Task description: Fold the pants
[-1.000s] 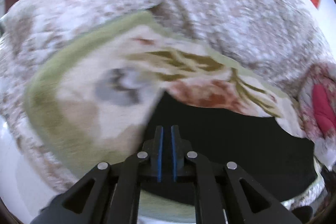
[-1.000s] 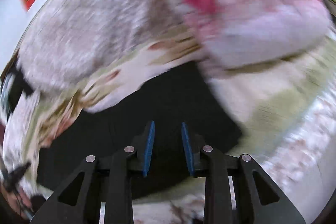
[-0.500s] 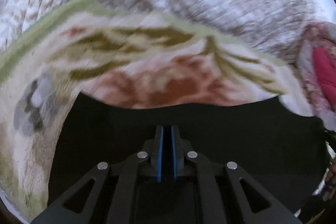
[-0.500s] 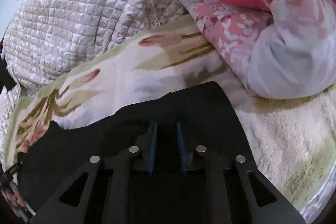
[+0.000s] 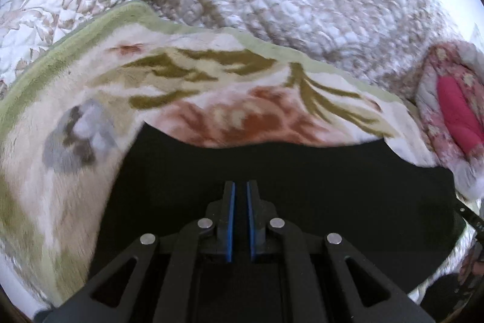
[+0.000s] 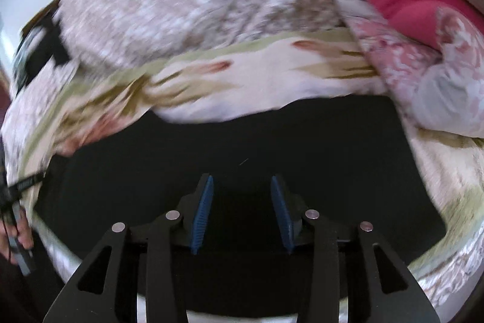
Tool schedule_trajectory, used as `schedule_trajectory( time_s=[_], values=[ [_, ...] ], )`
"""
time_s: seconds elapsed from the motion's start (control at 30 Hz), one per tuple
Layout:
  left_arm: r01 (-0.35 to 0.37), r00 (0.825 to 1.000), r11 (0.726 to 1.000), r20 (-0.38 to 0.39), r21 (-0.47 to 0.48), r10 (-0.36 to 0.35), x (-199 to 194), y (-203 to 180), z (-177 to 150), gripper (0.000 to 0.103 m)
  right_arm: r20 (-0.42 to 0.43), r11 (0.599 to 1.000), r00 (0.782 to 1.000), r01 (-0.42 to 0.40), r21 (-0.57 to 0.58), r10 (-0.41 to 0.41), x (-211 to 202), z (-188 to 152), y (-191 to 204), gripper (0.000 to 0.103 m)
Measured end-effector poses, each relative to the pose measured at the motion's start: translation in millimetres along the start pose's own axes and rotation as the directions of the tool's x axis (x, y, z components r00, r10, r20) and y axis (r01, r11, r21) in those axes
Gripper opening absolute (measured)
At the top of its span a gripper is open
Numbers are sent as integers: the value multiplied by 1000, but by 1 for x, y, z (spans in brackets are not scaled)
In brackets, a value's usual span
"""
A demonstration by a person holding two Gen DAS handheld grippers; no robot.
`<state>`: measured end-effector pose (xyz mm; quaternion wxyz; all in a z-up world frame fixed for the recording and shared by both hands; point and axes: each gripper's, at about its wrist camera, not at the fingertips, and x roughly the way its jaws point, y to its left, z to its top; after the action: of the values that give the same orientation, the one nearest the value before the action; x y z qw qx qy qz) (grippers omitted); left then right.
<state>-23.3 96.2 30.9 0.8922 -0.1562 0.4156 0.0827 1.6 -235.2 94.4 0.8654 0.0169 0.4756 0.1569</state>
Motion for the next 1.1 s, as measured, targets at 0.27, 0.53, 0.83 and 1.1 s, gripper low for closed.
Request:
schedule_trajectory(
  time_s=[0.27, 0.53, 0.83, 1.1],
  values=[
    [47, 999, 993, -29, 111, -44, -15, -42, -32, 9, -75, 997, 997, -27, -74, 22, 5, -30, 33, 40],
    [36, 997, 986, -70, 160, -25, -6, -55, -51, 9, -92, 992, 996, -4, -124, -7, 13, -45, 43, 49],
    [35, 998, 983, -55, 179, -25, -4, -56, -54, 13, -79, 978, 996, 19, -208, -36, 20, -53, 61, 73],
    [32, 998, 982, -50, 188, -23, -5, -59, -53, 15, -99, 977, 993, 46, -207, -67, 15, -47, 68, 73]
  ],
)
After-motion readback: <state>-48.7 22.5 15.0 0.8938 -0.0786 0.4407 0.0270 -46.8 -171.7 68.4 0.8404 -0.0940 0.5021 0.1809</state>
